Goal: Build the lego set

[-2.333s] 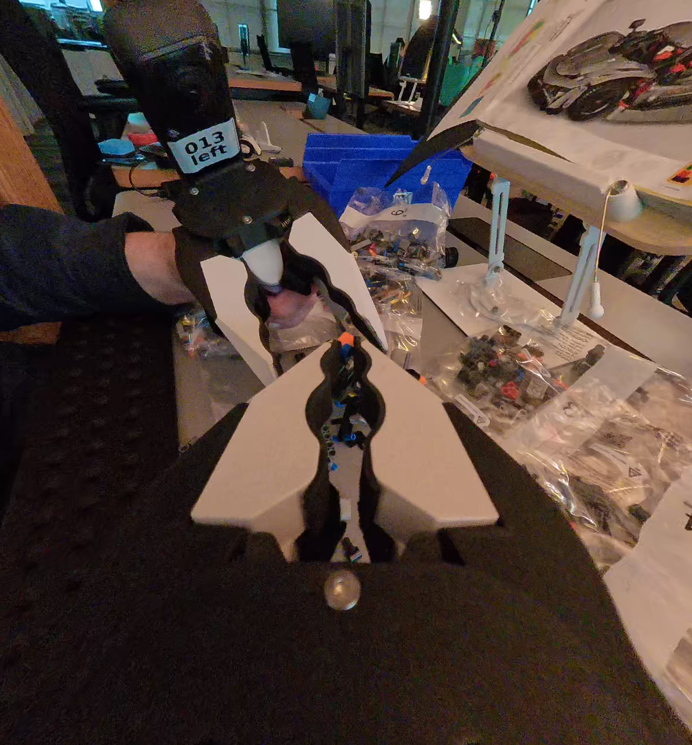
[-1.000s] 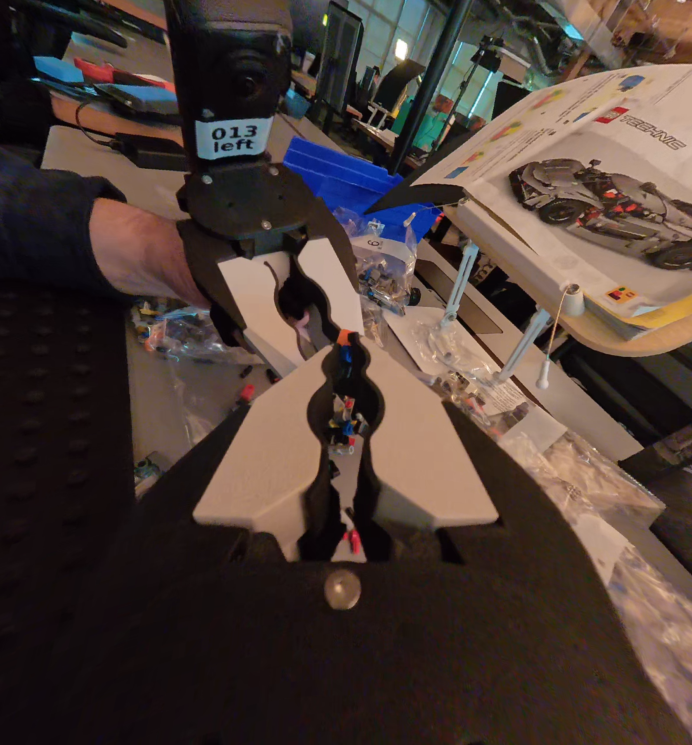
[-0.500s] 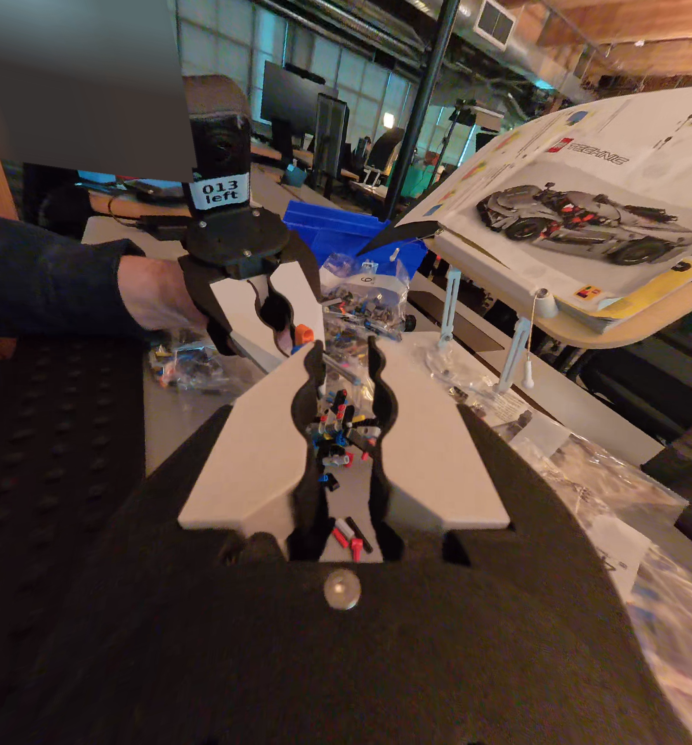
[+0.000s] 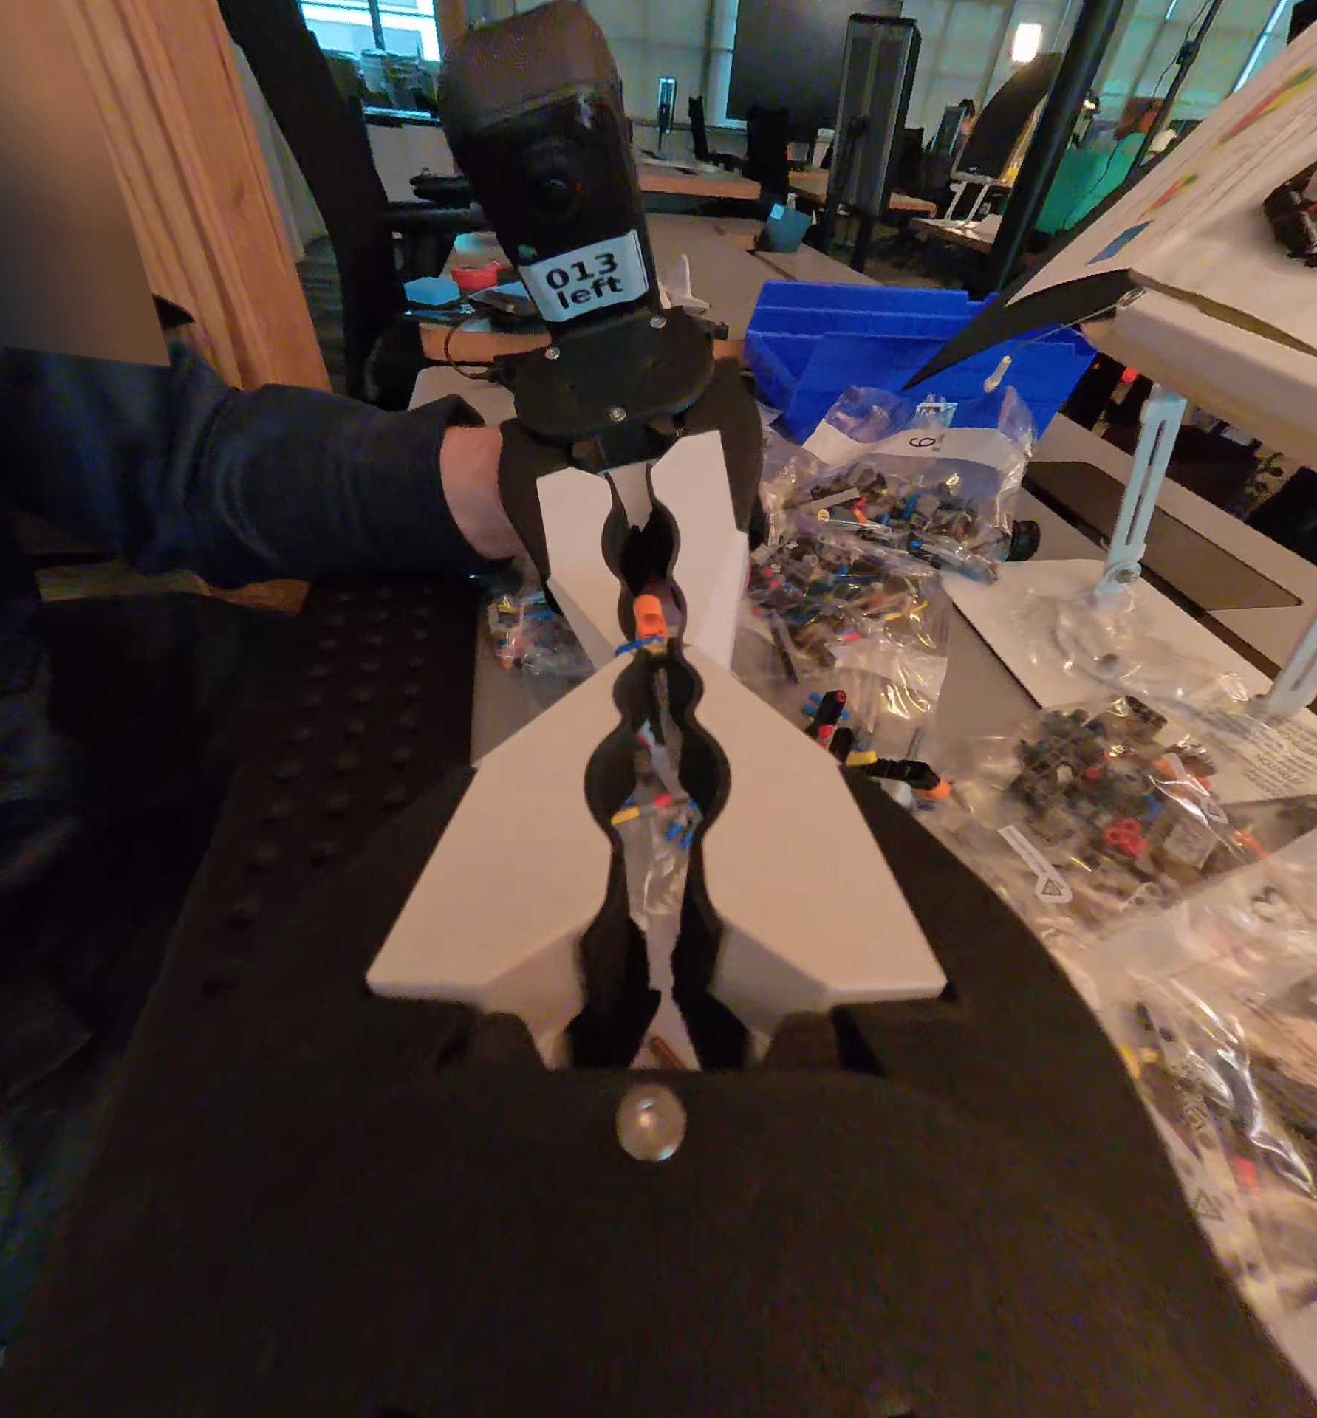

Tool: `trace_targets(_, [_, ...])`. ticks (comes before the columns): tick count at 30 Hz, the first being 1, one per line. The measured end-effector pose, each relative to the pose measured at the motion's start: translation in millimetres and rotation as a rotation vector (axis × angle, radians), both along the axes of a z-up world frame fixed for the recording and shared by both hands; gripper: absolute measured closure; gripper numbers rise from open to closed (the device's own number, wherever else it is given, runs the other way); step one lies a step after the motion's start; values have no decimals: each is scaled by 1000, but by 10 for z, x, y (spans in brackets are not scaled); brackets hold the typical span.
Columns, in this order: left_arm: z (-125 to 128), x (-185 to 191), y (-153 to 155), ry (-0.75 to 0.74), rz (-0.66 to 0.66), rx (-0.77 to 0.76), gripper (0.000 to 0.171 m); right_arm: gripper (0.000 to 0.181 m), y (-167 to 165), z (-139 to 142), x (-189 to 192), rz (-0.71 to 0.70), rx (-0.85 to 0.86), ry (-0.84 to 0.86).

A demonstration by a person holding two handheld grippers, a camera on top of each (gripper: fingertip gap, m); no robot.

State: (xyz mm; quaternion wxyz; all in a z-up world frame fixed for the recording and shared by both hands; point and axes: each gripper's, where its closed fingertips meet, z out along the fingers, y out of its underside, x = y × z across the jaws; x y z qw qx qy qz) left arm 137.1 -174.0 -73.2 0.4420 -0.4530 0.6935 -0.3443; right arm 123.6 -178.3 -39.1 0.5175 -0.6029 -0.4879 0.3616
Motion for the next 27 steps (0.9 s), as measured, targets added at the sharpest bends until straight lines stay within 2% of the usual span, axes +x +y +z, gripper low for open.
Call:
trace_targets(2, [31,9,19,-14,15,-1,149,181,23,-29,-1,-19,11,-22])
trace_targets(5, [97,33,-36,-46,4,13,155,181,18,-126,-61,-9,2,-69])
trace_targets(7, [24,39,-9,-6,21,34,155,181,36,-148,-65,-22,15,-86])
trace_targets(11, [-44,12,44,26,35,31,155,181,79,9,54,-45,3,14])
trace_targets(18, [86,-32,52,-36,27,-5,156,169,246,-27,245,-133,-54,27])
trace_targets(24, [49,-78,112,-9,45,-13,155,167,409,37,674,-265,-82,77])
trace_targets(27, [-86,-77,100,61,38,-13,155,164,520,-171,976,-364,-137,-10])
